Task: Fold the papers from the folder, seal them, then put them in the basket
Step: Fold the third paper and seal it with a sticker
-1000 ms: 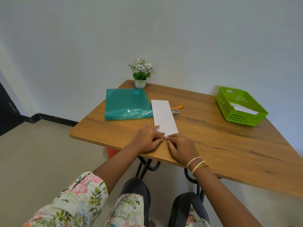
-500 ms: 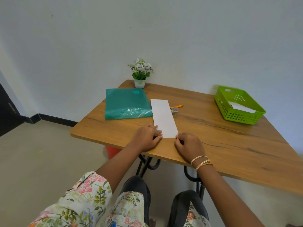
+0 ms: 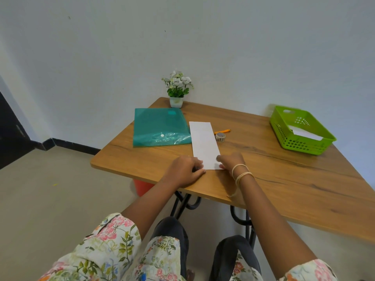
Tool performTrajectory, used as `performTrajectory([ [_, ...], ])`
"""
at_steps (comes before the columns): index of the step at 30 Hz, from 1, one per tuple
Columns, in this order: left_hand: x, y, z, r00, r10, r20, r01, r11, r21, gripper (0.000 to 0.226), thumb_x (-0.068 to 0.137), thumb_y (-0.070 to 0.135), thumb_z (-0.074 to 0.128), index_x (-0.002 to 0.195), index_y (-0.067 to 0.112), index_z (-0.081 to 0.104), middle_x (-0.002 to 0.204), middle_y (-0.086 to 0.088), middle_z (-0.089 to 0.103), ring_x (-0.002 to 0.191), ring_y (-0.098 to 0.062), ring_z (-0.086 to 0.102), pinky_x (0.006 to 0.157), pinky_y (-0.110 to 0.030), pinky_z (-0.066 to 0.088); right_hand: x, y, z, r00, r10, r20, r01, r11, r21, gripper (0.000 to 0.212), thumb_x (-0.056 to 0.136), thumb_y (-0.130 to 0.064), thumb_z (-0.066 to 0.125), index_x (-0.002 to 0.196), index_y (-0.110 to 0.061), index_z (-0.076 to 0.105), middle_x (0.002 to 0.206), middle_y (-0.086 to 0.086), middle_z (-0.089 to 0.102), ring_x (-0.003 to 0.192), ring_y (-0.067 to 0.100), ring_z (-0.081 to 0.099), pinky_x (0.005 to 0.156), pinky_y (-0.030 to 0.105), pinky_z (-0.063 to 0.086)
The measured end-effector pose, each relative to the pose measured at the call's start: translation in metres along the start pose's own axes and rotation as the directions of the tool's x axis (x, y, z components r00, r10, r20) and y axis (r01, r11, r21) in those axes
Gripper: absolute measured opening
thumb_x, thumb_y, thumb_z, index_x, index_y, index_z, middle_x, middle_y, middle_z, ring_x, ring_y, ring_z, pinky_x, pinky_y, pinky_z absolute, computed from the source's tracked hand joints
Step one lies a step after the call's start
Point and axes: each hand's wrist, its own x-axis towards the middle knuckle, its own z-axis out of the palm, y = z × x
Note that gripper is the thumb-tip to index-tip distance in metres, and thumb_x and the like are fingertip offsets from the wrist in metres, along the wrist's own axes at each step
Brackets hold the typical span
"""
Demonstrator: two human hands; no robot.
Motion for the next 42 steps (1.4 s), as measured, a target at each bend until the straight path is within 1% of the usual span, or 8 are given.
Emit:
performTrajectory([
  [8, 0.0, 0.0, 0.001, 0.997, 0.021, -0.074, -0.018, 0.999, 0.046, 0.051, 0.083, 0.057, 0.063, 0.121, 0.024, 0.065, 0.117, 0.005, 0.067, 0.101, -0.01, 0.06, 0.077, -0.022, 0.048, 0.004, -0.001, 0.005, 0.999, -0.047, -0.027, 0.042, 0.986, -0.158, 0.019, 0.077, -0.022, 0.069, 0.073, -0.004, 0.062, 0.076, 0.014, 0.068, 0.071, 0.028, 0.065, 0.069, 0.036, 0.055],
  [14, -0.001, 0.002, 0.001, 0.99, 0.015, -0.141, -0.007, 0.998, 0.061, 0.051, 0.087, 0.049, 0.061, 0.131, 0.023, 0.058, 0.125, 0.001, 0.064, 0.107, -0.015, 0.061, 0.084, -0.029, 0.052, 0.001, -0.005, 0.01, 0.989, -0.145, -0.031, 0.145, 0.989, 0.025, 0.013, 0.072, -0.01, 0.072, 0.065, -0.019, 0.065, 0.078, 0.006, 0.07, 0.083, 0.026, 0.069, 0.081, 0.042, 0.058],
  [18, -0.005, -0.002, 0.001, 0.958, 0.002, -0.287, 0.008, 0.999, 0.036, 0.039, 0.095, 0.025, 0.055, 0.133, 0.02, 0.056, 0.119, -0.005, 0.068, 0.096, -0.022, 0.067, 0.076, -0.033, 0.055, -0.007, -0.011, 0.019, 0.946, -0.324, 0.024, 0.317, 0.937, 0.145, 0.017, 0.074, -0.012, 0.075, 0.087, -0.021, 0.069, 0.088, 0.001, 0.072, 0.086, 0.021, 0.07, 0.082, 0.039, 0.058],
  [25, -0.01, -0.008, -0.022, 0.75, -0.368, -0.549, 0.102, 0.885, -0.454, 0.028, 0.096, 0.012, 0.054, 0.121, 0.016, 0.066, 0.093, 0.004, 0.071, 0.075, -0.001, 0.061, 0.064, -0.017, 0.05, -0.016, -0.024, 0.034, 0.881, -0.466, 0.079, 0.436, 0.866, 0.246, 0.033, 0.093, -0.026, 0.06, 0.123, -0.012, 0.057, 0.108, 0.008, 0.067, 0.09, 0.02, 0.068, 0.06, 0.019, 0.053],
  [28, -0.01, -0.022, -0.04, 0.637, -0.599, -0.485, 0.081, 0.678, -0.731, 0.026, 0.095, 0.009, 0.056, 0.12, 0.003, 0.064, 0.104, 0.001, 0.066, 0.088, 0.002, 0.059, 0.071, -0.004, 0.046, -0.013, -0.022, 0.036, 0.87, -0.483, 0.099, 0.468, 0.872, 0.145, 0.035, 0.093, -0.029, 0.059, 0.123, -0.01, 0.057, 0.103, 0.007, 0.066, 0.093, 0.023, 0.067, 0.071, 0.03, 0.058],
  [31, -0.007, -0.047, -0.056, 0.579, -0.704, -0.41, 0.064, 0.541, -0.838, 0.027, 0.094, 0.01, 0.059, 0.118, -0.001, 0.064, 0.105, -0.006, 0.066, 0.095, -0.014, 0.059, 0.076, -0.015, 0.049, -0.01, -0.019, 0.035, 0.876, -0.471, 0.107, 0.464, 0.882, 0.083, 0.037, 0.092, -0.031, 0.059, 0.125, -0.013, 0.057, 0.107, 0.006, 0.065, 0.097, 0.022, 0.064, 0.086, 0.041, 0.056],
  [35, -0.011, -0.068, -0.064, 0.641, -0.741, -0.202, 0.086, 0.331, -0.94, 0.026, 0.094, 0.016, 0.06, 0.117, 0.005, 0.064, 0.1, -0.006, 0.068, 0.087, -0.02, 0.063, 0.07, -0.036, 0.058, -0.003, -0.016, 0.033, 0.877, -0.477, -0.054, 0.478, 0.878, 0.013, 0.043, 0.091, -0.033, 0.059, 0.128, -0.011, 0.052, 0.128, 0.008, 0.054, 0.117, 0.025, 0.053, 0.1, 0.041, 0.045],
  [42, -0.02, -0.072, -0.074, 0.709, -0.702, 0.071, 0.238, 0.143, -0.961, 0.026, 0.095, 0.011, 0.057, 0.12, 0.002, 0.061, 0.101, -0.008, 0.068, 0.085, -0.02, 0.064, 0.057, -0.03, 0.059, 0.011, -0.011, 0.015, 0.942, -0.286, -0.177, 0.313, 0.938, 0.148, 0.048, 0.089, -0.031, 0.06, 0.131, -0.011, 0.047, 0.127, 0.009, 0.055, 0.112, 0.03, 0.055, 0.097, 0.044, 0.047],
])
